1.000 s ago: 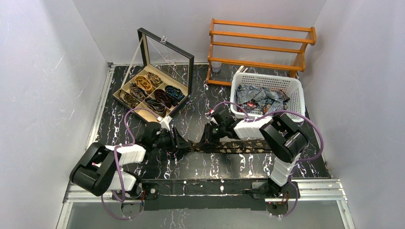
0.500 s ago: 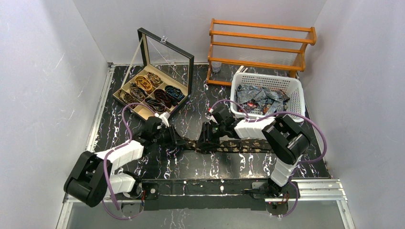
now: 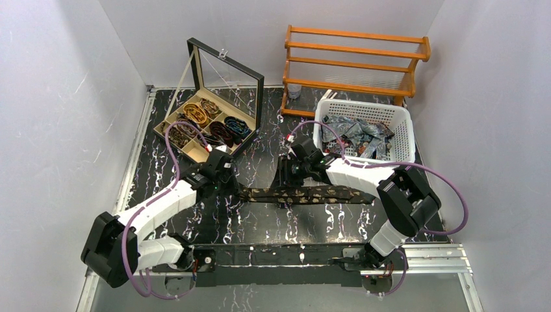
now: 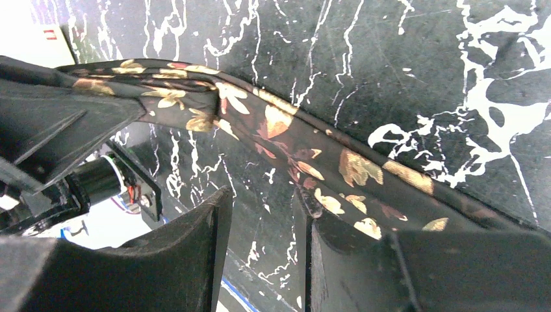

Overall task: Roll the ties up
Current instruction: Roll the tie at the center of the board.

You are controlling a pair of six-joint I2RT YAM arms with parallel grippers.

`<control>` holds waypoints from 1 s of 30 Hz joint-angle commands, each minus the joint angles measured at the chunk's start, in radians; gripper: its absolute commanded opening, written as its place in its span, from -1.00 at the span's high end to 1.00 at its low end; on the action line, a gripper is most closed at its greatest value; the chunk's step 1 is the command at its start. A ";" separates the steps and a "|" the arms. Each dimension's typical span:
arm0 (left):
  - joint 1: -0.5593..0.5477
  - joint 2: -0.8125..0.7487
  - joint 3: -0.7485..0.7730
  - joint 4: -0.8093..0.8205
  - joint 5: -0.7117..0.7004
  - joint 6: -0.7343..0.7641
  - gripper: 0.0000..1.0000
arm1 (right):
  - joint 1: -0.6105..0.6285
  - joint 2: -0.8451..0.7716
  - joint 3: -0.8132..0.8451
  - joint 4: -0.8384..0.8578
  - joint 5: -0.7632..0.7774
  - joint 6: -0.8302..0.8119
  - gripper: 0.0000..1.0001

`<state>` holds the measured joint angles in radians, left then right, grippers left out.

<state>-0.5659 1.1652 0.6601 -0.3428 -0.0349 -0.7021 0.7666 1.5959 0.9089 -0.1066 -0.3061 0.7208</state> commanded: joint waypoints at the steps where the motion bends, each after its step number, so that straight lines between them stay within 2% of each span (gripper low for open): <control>1: -0.072 0.019 0.072 -0.149 -0.204 0.002 0.82 | -0.002 -0.031 0.011 -0.013 0.037 -0.024 0.02; 15: -0.215 0.136 0.235 -0.336 -0.502 -0.052 0.84 | -0.004 -0.076 -0.008 -0.024 0.098 -0.003 -0.01; 30: -0.366 0.333 0.384 -0.479 -0.718 -0.185 0.87 | -0.041 -0.163 -0.061 -0.068 0.226 0.034 -0.05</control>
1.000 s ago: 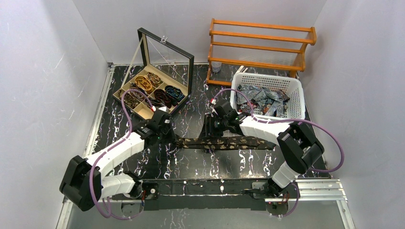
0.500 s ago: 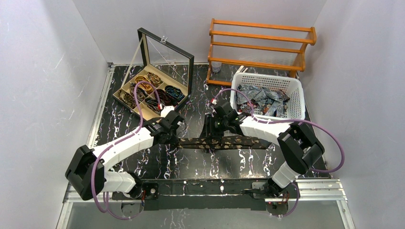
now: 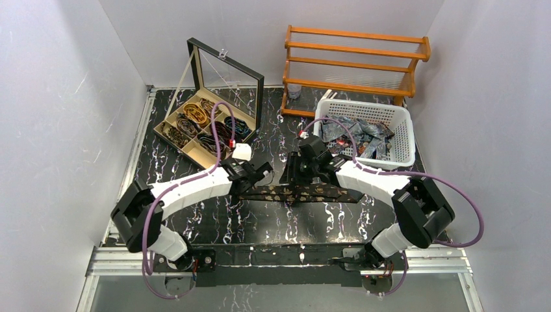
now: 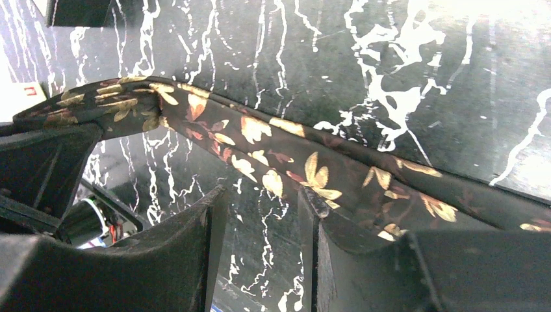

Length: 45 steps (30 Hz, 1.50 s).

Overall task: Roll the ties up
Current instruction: Roll the tie at the center of the board.

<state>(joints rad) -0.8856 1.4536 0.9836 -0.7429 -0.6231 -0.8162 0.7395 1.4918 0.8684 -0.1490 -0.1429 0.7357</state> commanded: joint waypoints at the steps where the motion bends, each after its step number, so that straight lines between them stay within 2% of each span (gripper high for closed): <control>1: -0.059 0.061 0.070 -0.085 -0.139 -0.081 0.87 | -0.017 -0.068 -0.027 -0.026 0.074 0.026 -0.05; 7: -0.132 0.191 0.148 -0.099 -0.164 -0.107 0.78 | -0.054 -0.119 -0.078 -0.033 0.115 0.071 -0.15; 12: -0.163 0.291 0.213 -0.101 -0.136 -0.135 0.38 | -0.092 -0.150 -0.115 -0.031 0.099 0.087 -0.22; 14: -0.166 0.319 0.237 -0.091 -0.102 -0.130 0.28 | -0.101 -0.155 -0.124 -0.030 0.089 0.087 -0.25; 17: -0.167 0.334 0.241 -0.037 -0.035 -0.109 -0.06 | -0.113 -0.160 -0.134 -0.031 0.077 0.087 -0.27; 21: -0.157 0.288 0.219 0.101 0.091 -0.050 -0.36 | -0.129 -0.159 -0.136 -0.027 0.050 0.075 -0.29; 25: -0.104 0.167 0.179 0.194 0.196 -0.029 -0.59 | -0.138 -0.171 -0.131 0.001 0.006 0.021 -0.33; 30: 0.000 -0.039 0.108 0.208 0.239 0.004 -0.72 | -0.141 -0.188 -0.117 0.163 -0.136 -0.157 -0.42; 31: 0.021 -0.079 0.084 0.202 0.242 0.006 -0.74 | -0.139 -0.186 -0.119 0.220 -0.189 -0.198 -0.54; 33: 0.056 -0.156 0.023 0.182 0.242 -0.005 -0.77 | -0.131 -0.168 -0.123 0.318 -0.268 -0.287 -0.94; 35: 0.096 -0.225 -0.045 0.172 0.244 -0.026 -0.80 | -0.091 -0.143 -0.109 0.379 -0.295 -0.413 -0.97; 40: 0.225 -0.358 -0.202 0.159 0.312 -0.061 -0.86 | 0.087 -0.036 -0.050 0.434 -0.217 -0.834 -0.97; 45: 0.312 -0.446 -0.286 0.157 0.358 -0.072 -0.88 | 0.168 0.113 0.055 0.418 -0.221 -1.048 -0.97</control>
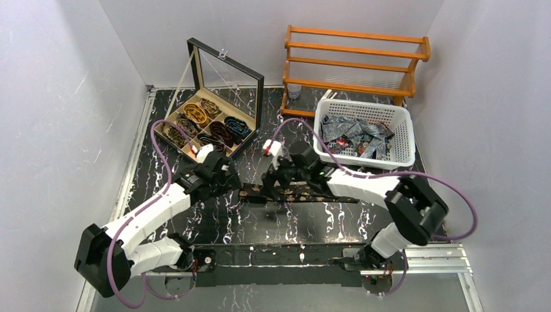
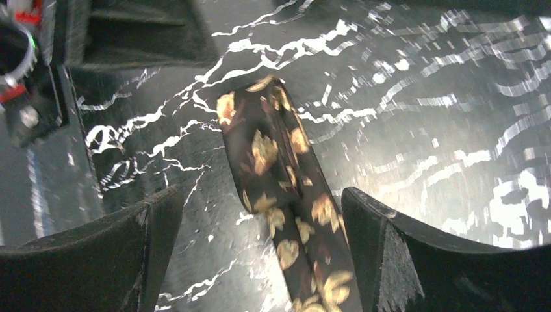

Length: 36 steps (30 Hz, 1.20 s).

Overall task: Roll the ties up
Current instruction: Roll the tie at the center of the board.

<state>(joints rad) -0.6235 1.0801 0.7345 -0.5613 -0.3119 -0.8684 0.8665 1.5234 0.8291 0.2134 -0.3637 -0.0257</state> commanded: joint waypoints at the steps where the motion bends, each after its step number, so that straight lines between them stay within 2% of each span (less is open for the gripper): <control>1: 0.062 -0.090 -0.047 -0.027 0.051 -0.020 -0.88 | 0.051 0.108 0.109 0.056 -0.006 -0.308 -0.97; 6: 0.102 -0.129 -0.071 -0.047 0.066 -0.007 -0.89 | 0.086 0.210 0.169 0.048 -0.064 -0.354 -0.97; 18: 0.117 -0.171 -0.077 -0.077 0.077 0.012 -0.89 | 0.095 0.398 0.253 0.027 -0.064 -0.392 -0.97; 22: 0.117 -0.173 -0.079 -0.079 0.082 0.019 -0.89 | 0.099 0.412 0.232 0.021 -0.067 -0.408 -0.95; 29: 0.119 -0.169 -0.092 -0.068 0.091 0.015 -0.89 | 0.149 0.379 0.153 -0.005 0.020 -0.428 -0.19; 31: 0.119 -0.168 -0.094 -0.063 0.091 0.014 -0.89 | 0.172 0.364 0.128 0.005 0.043 -0.419 -0.06; 36: 0.119 -0.159 -0.102 -0.050 0.103 0.014 -0.89 | 0.193 0.346 0.111 0.009 0.078 -0.378 0.10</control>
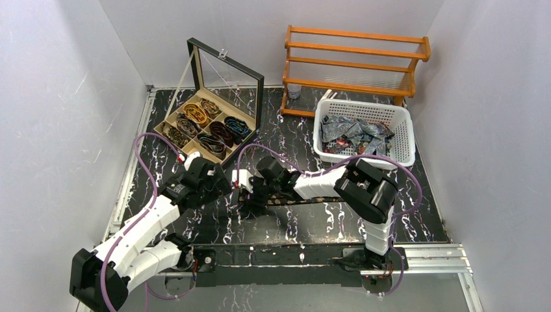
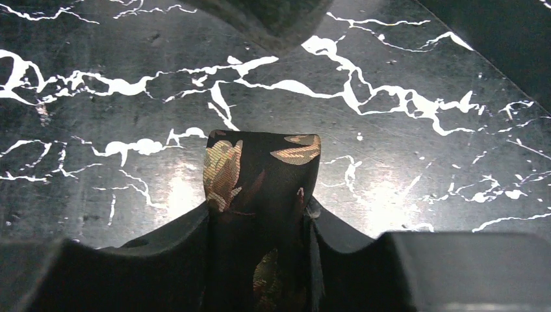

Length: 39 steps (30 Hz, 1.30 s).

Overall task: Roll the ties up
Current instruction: Roll the tie at the center of the board.

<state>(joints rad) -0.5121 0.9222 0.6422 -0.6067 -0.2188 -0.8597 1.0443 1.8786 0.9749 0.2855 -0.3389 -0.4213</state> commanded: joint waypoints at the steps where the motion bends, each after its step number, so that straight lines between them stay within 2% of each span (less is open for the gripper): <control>1: 0.007 0.000 -0.014 0.001 0.014 0.004 -0.89 | 0.017 -0.011 -0.029 -0.068 0.047 0.023 0.12; 4: 0.007 0.004 -0.023 0.010 0.023 0.004 -0.89 | 0.027 -0.018 -0.012 -0.095 0.019 0.029 0.18; 6: 0.007 0.004 -0.029 0.015 0.027 -0.001 -0.89 | 0.036 -0.025 -0.006 -0.113 0.008 0.030 0.11; 8: 0.007 0.001 -0.041 0.026 0.033 -0.004 -0.89 | 0.039 -0.033 -0.004 -0.131 -0.024 0.026 -0.16; 10: 0.007 0.001 -0.057 0.044 0.044 -0.008 -0.89 | 0.039 -0.035 0.008 -0.156 -0.042 0.023 -0.31; 14: 0.007 0.002 -0.078 0.069 0.066 -0.017 -0.89 | 0.039 -0.078 0.028 -0.148 -0.004 0.064 -0.77; 17: 0.007 -0.002 -0.092 0.098 0.085 -0.015 -0.89 | 0.038 -0.142 0.037 -0.111 0.061 0.124 -0.97; 23: 0.008 0.009 -0.097 0.137 0.108 0.000 -0.89 | 0.036 -0.302 -0.064 -0.018 0.212 0.274 -0.97; 26: 0.010 0.021 -0.096 0.152 0.120 0.008 -0.90 | 0.033 -0.388 -0.131 -0.014 0.394 0.497 -0.97; 28: 0.014 0.028 -0.099 0.172 0.144 0.012 -0.90 | 0.008 -0.422 -0.122 -0.128 0.510 0.699 -0.97; 30: 0.019 0.034 -0.107 0.196 0.163 0.012 -0.90 | -0.043 -0.426 -0.088 -0.260 0.427 0.870 -0.97; 31: 0.021 0.036 -0.113 0.210 0.175 0.013 -0.90 | -0.073 -0.419 -0.079 -0.297 0.360 0.945 -0.90; 34: 0.032 0.037 -0.130 0.246 0.211 0.020 -0.89 | -0.126 -0.389 -0.082 -0.375 0.229 1.165 -0.49; 36: 0.043 0.031 -0.142 0.267 0.234 0.023 -0.89 | -0.143 -0.380 -0.124 -0.310 0.129 1.264 -0.34; 39: 0.067 0.020 -0.166 0.302 0.298 0.028 -0.89 | -0.144 -0.358 -0.159 -0.215 0.067 1.342 -0.29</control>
<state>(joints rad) -0.4736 0.9600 0.5072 -0.3515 -0.0040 -0.8486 0.8936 1.4960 0.8513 0.0086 -0.1219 0.6632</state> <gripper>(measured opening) 0.946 0.652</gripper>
